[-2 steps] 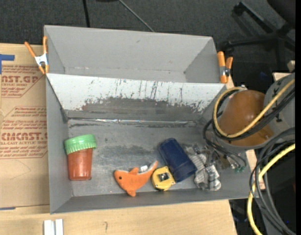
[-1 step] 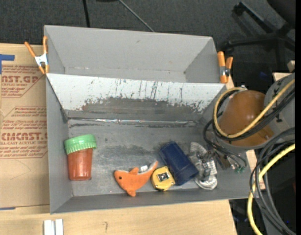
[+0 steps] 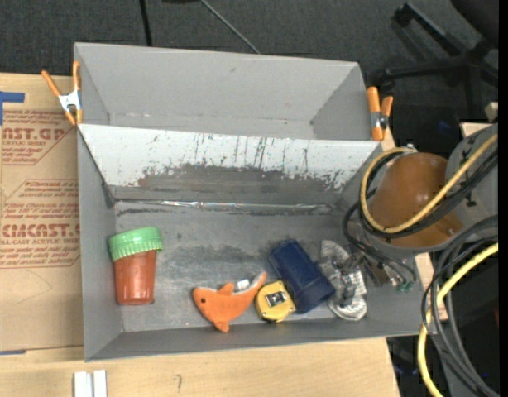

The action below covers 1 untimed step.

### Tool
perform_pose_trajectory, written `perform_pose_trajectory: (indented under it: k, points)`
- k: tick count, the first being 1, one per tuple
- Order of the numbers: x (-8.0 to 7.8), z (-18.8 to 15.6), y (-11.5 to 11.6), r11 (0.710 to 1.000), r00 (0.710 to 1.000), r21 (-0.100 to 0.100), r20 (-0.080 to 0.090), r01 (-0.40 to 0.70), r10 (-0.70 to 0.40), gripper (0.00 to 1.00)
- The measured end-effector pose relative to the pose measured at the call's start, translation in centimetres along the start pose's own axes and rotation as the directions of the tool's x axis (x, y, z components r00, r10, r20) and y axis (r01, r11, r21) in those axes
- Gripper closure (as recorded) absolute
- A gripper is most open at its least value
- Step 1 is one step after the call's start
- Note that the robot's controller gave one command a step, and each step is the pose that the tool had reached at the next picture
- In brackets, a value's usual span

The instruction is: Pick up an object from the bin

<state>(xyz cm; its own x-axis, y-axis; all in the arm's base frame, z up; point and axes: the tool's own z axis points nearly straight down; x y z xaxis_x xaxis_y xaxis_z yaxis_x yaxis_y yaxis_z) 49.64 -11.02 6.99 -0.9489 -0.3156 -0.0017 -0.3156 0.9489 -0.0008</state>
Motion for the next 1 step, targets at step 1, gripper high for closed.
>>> perform_pose_trajectory:
  k: [1]
  points:
    - [-0.79, -3.12, -0.33, 0.998, 0.998, -0.004, -0.008, -0.059, 0.058, 1.0]
